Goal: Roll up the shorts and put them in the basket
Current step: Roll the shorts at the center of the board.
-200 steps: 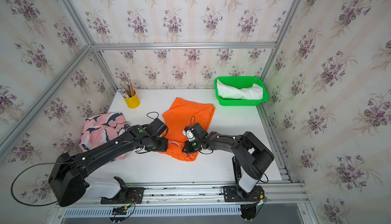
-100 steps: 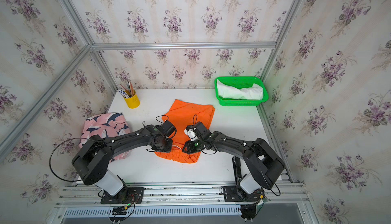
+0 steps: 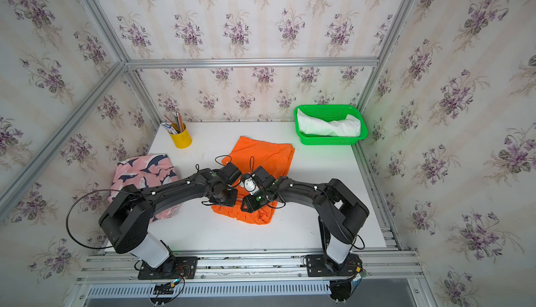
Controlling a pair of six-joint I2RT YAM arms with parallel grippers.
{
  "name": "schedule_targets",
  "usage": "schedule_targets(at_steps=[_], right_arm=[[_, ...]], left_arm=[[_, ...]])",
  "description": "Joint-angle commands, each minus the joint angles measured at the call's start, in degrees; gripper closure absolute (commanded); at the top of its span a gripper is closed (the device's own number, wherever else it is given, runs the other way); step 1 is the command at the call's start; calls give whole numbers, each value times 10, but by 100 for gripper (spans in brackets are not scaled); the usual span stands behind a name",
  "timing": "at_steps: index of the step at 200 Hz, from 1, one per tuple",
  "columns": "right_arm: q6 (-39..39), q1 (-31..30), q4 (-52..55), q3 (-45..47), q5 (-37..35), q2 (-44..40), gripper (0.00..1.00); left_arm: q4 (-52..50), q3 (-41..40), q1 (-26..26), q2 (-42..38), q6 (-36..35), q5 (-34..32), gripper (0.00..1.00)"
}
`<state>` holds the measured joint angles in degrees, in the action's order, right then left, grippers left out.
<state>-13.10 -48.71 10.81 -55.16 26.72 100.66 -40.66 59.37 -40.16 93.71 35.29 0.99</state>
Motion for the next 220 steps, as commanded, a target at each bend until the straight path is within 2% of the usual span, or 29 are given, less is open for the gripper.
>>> schedule_targets(at_steps=[1,14,31,42,49,73,86,101,128,153,200,220], right_arm=[[-11,0,-29,7,-13,7,80],[-25,0,-39,12,-13,9,92],[-39,0,-40,16,-6,18,100],[-46,0,-40,20,-10,22,100],[-51,0,-40,23,-11,23,100],[-65,2,-37,30,-14,24,100],[-71,3,-36,34,-14,24,100],[-74,5,-38,38,-12,28,100],[-73,5,-36,38,3,39,100],[-66,5,-35,44,13,34,100],[-42,12,-25,55,37,23,100],[-31,13,-19,56,41,23,100]], left_arm=[[-9,9,1,4,-3,-12,61],[-12,9,1,-4,2,-18,60],[-29,9,2,-31,10,-29,51],[-41,5,1,-59,18,-32,46],[-49,-1,2,-78,27,-34,38],[-56,-43,1,-151,70,-11,31],[-32,-80,1,-182,96,18,22],[24,-132,3,-213,131,59,17],[159,-216,3,-240,200,123,13],[276,-264,5,-232,237,137,10],[348,-299,44,-201,246,153,11],[343,-301,58,-199,242,151,16]])
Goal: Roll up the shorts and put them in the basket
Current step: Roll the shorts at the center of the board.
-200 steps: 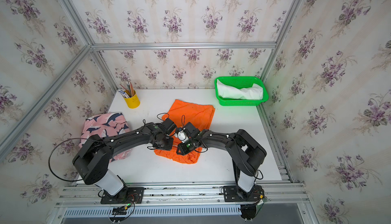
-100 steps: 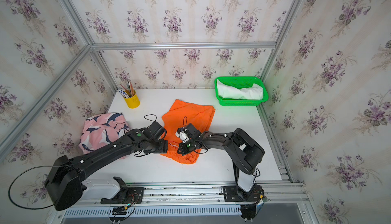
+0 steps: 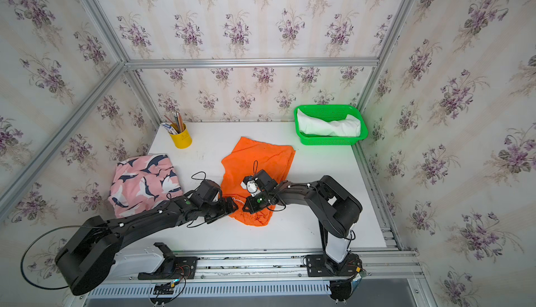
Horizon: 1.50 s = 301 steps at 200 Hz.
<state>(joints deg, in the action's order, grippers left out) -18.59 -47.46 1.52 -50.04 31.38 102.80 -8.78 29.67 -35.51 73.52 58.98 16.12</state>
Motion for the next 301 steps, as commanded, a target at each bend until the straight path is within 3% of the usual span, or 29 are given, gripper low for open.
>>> schedule_targets(at_steps=[1,56,85,105,126,155,179,204,224,252,301], right_arm=[[24,0,75,6,-7,2,100],[38,3,92,1,-19,-19,100],[44,2,99,0,-40,-39,91],[45,0,119,-4,-104,-80,77],[61,-13,155,-11,-200,-146,59],[103,-47,168,-7,-307,-227,53],[150,-130,139,6,-380,-259,44],[176,-196,99,11,-444,-234,39],[202,-248,48,21,-519,-203,26],[248,-296,-42,53,-601,-161,18],[339,-329,-176,95,-698,-82,15]], left_arm=[[24,-4,12,4,4,-1,16],[-37,16,26,6,-25,-28,43],[-65,37,27,18,-47,-31,58],[-78,50,28,22,-57,-29,63],[-100,65,28,19,-61,-27,66],[-122,80,29,20,-65,-15,67],[-134,90,28,19,-65,0,67],[-143,100,28,21,-64,11,67],[-151,108,29,24,-63,25,67],[-163,116,32,24,-64,41,67],[-169,122,37,34,-64,76,68]])
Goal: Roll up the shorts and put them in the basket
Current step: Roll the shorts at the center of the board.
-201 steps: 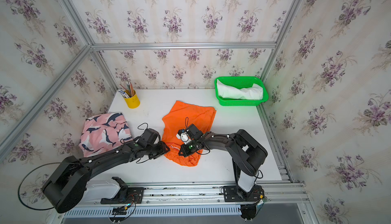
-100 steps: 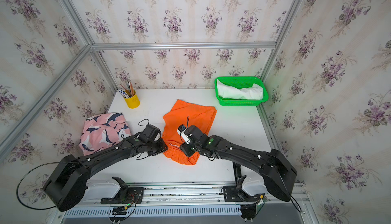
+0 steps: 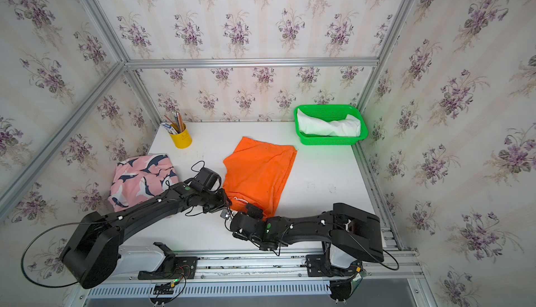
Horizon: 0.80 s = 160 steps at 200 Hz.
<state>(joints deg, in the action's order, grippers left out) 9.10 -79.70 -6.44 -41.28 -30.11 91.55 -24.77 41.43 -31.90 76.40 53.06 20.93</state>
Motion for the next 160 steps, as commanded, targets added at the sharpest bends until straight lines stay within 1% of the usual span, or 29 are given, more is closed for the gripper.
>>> schedule_targets(at_steps=[1,44,71,96,110,131,134,146,160], right_arm=[[65,-7,-99,8,-84,32,15],[149,-29,-184,18,-165,110,15],[191,-31,-235,30,-198,136,16],[223,-31,-277,48,-247,151,21],[229,-31,-296,63,-262,145,28],[221,-32,-295,85,-261,122,42],[219,-33,-293,87,-260,119,46],[212,-36,-279,91,-250,105,64],[197,-36,-247,88,-231,92,84]], left_arm=[[-9,4,1,5,-5,29,68],[-12,-1,9,8,2,55,68],[-13,-4,13,9,2,72,68],[-12,-15,22,0,6,90,68],[-9,-24,31,-7,9,97,68],[-14,-32,43,-11,2,101,67],[-14,-33,44,-10,0,103,67],[-14,-34,49,-4,-4,108,67],[-11,-33,49,1,-8,111,65]])
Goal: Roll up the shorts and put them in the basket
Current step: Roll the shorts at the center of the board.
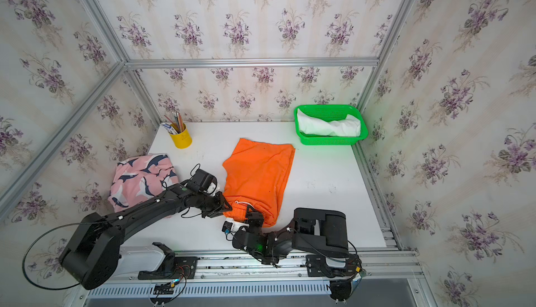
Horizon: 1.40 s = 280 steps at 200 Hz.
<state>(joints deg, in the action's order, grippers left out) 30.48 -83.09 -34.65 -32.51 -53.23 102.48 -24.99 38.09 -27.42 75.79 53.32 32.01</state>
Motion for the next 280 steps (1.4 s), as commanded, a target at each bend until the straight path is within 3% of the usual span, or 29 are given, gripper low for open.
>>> schedule_targets(at_steps=[1,25,62,111,159,192,237,280], right_arm=[[-19,-2,37,0,2,-18,85],[-71,-2,120,-15,70,-44,100],[-184,25,264,-60,251,-86,100],[-261,109,380,-134,566,-96,100],[-319,214,404,-194,808,-34,100],[-342,276,417,-239,952,21,100],[-372,336,452,-296,1071,103,99],[-387,353,471,-322,1097,145,96]], left_arm=[[-9,1,4,8,-11,0,65],[-38,17,4,3,-28,-27,55],[-139,56,5,-48,-71,-149,41],[-235,95,8,-109,-102,-242,36],[-266,107,8,-132,-111,-265,35],[-251,103,5,-131,-127,-228,34],[-244,123,-23,-94,-127,-201,30],[-224,144,-66,-52,-110,-207,30]])
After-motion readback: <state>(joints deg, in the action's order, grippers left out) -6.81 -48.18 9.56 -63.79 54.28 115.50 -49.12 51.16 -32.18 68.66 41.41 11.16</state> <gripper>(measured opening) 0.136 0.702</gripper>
